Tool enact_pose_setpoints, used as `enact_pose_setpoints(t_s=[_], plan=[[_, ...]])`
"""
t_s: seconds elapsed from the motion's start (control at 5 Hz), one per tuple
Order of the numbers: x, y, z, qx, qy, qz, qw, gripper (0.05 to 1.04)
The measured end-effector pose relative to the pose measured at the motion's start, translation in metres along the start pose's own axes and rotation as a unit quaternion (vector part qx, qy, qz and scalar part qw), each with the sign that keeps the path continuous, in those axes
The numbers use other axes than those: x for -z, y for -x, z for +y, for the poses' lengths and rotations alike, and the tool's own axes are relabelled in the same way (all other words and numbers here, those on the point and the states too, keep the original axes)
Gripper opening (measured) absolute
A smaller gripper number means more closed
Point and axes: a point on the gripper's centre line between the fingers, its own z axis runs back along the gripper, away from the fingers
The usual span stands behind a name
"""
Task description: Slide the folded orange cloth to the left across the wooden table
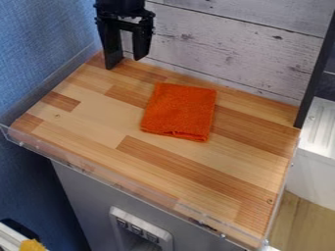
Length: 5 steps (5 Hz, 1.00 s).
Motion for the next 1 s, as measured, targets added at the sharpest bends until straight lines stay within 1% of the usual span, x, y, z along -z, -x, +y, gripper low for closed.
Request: enact_pose_setpoints(t_s=[0.2,0.4,0.6,1.0], plan=[[0.009,0.002,-0.004,0.017,0.002,0.003,0.9998,0.999],[0.021,0.006,-0.023,0.052,0.001,0.009,0.9986,0.997],[0.01,0.011,-0.041,0.092,-0.013,-0.016,0.9956,0.999],[0.0,0.016,-0.071,0.162,-0.032,-0.05,0.985,0.999]])
